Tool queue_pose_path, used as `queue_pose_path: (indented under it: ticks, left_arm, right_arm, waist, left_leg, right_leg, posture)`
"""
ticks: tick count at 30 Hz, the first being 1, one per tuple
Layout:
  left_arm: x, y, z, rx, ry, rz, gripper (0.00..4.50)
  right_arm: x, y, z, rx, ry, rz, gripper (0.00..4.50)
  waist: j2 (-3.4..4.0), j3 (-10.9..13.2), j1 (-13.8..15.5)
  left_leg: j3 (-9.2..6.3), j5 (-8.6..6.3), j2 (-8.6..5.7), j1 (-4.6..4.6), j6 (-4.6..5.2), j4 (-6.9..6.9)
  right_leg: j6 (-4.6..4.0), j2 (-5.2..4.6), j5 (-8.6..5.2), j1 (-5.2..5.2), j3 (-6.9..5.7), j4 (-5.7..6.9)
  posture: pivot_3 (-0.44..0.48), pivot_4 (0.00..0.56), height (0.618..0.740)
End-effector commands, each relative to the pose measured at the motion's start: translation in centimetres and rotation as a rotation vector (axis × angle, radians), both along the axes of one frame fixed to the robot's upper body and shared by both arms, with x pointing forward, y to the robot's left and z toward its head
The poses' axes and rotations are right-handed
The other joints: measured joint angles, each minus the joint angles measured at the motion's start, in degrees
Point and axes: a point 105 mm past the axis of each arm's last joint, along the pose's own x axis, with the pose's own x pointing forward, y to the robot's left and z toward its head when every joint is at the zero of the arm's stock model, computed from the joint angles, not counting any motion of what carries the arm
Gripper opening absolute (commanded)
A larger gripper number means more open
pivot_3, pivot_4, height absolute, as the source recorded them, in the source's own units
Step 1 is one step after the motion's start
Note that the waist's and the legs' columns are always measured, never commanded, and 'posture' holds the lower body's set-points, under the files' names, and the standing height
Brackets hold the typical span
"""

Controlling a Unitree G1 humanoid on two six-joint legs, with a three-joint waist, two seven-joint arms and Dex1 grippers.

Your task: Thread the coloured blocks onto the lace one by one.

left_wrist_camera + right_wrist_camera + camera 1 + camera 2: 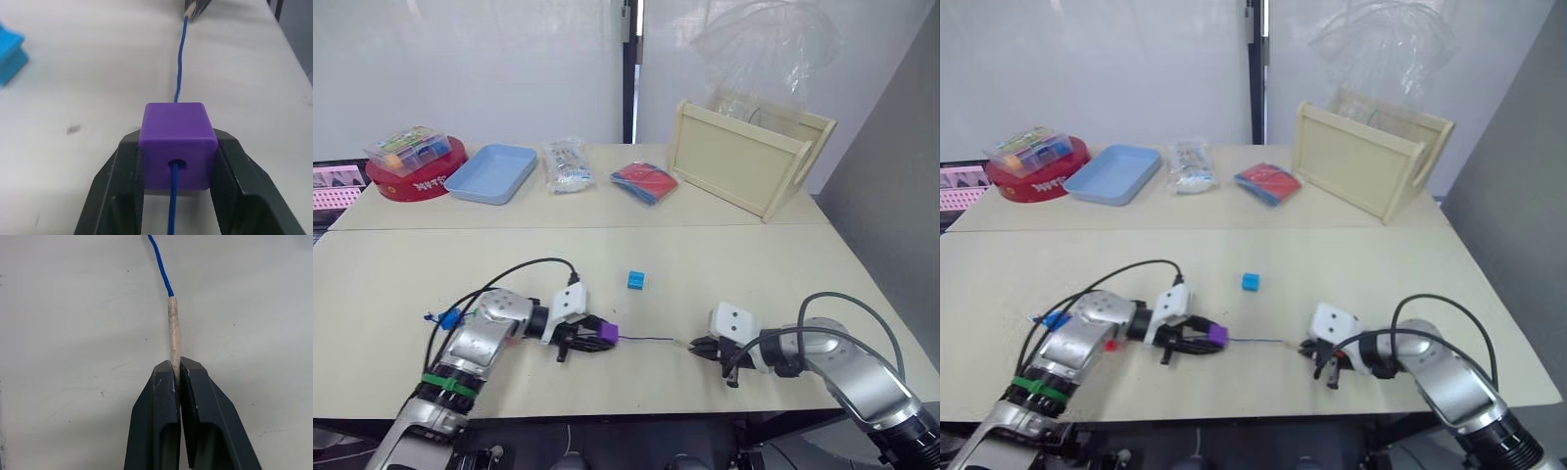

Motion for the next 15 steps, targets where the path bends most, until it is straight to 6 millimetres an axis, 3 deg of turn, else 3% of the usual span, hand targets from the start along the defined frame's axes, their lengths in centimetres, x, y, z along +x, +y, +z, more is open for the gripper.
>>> queue_pose_path:
  ticks: [1,6,10,15]
  left_arm:
    - [-0.1,3.4,0.2,0.062,-0.007,0.08,1.26]
    - [-0.5,6.5,0.1,0.124,0.003,0.141,1.26]
    - [-1.5,12.3,-0.8,0.277,0.02,0.234,1.26]
    - [-1.9,13.6,-0.6,0.299,0.013,0.241,1.26]
  right_arm:
    - [0.2,0.9,1.1,0.015,-0.057,0.031,0.0]
    - [0.3,1.4,1.0,0.024,-0.06,0.04,0.0]
    - [0.4,2.1,1.0,0.036,-0.063,0.06,0.0]
    - [0.3,2.5,1.0,0.04,-0.064,0.073,0.0]
  waist:
    - [0.0,0.0,-0.4]
    - [0.01,0.0,-0.6]
    - [0.02,0.0,-1.2]
    - [0.17,0.0,-1.6]
  left_leg:
    - [0.0,0.0,0.01,0.0,0.0,-0.01]
    - [0.0,0.0,0.03,0.04,0.0,-0.03]
    - [0.02,-0.01,0.11,0.13,0.01,-0.1]
    - [0.07,-0.01,0.14,0.32,0.02,-0.3]
  right_leg:
    - [0.0,0.0,0.0,0.0,-0.01,0.0]
    - [0.0,0.02,0.0,0.0,-0.01,0.02]
    - [0.0,0.1,0.0,-0.02,0.02,0.03]
    - [-0.02,0.11,-0.01,0.01,0.03,0.08]
  posture:
    - [0.0,0.15,0.74]
    - [0.0,0.15,0.74]
    - [0.0,0.15,0.74]
    - [0.0,0.15,0.74]
